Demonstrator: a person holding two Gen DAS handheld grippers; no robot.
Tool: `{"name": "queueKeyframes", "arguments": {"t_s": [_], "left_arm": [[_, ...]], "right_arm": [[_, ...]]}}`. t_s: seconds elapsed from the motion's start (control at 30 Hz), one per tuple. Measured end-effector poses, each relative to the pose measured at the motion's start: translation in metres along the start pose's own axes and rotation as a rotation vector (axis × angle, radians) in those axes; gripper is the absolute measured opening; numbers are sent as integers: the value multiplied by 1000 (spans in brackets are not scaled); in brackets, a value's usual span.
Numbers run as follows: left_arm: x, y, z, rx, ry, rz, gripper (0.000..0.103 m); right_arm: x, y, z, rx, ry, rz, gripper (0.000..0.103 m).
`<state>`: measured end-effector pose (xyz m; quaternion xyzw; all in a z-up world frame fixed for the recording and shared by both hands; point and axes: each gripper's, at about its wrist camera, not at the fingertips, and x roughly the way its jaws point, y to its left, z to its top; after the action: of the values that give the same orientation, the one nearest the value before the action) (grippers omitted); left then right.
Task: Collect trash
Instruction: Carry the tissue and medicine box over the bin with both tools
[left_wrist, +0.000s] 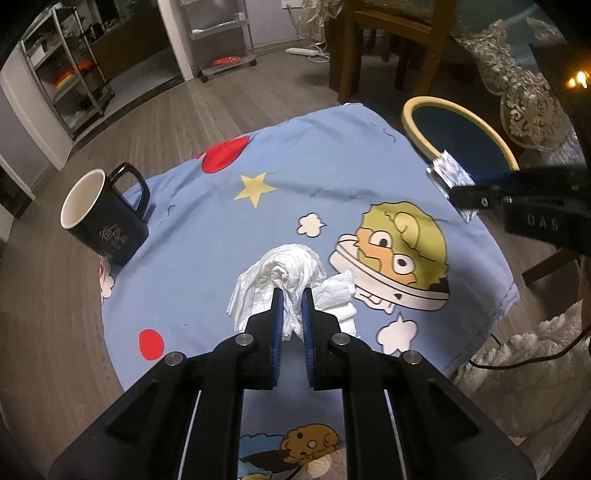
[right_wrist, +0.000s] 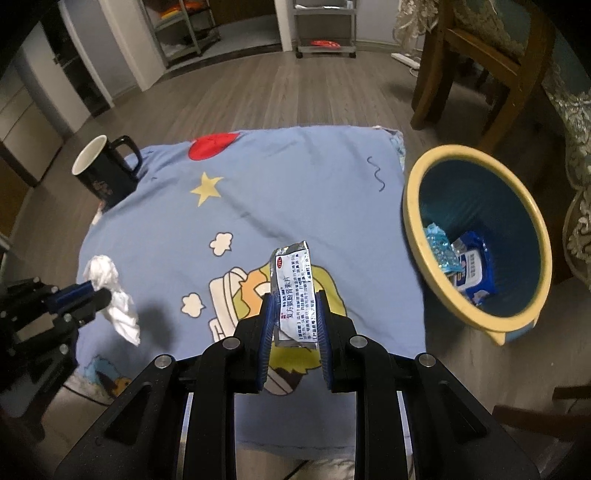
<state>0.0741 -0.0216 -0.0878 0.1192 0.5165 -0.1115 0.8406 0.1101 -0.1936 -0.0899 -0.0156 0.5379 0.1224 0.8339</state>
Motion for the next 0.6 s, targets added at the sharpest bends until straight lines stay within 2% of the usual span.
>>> {"name": "queueKeyframes", "arguments": {"t_s": [0.1,0.2,0.37,0.6], "left_arm": [[-6,-10,8,25,-10,-2,9],[-11,-17,21,24,-24,-16,9],[-17,-34,50,20,-55,-56,9],[-20,-79,92,94,-97,-100,9]], "right_arm": [[-10,-4,4,-40,-14,-32,24],[-21,-17,11,-27,-31,-29,24],[-43,-67,24,78,-70,14,24],[-59,-144,31,163,-99,-83,24]]}}
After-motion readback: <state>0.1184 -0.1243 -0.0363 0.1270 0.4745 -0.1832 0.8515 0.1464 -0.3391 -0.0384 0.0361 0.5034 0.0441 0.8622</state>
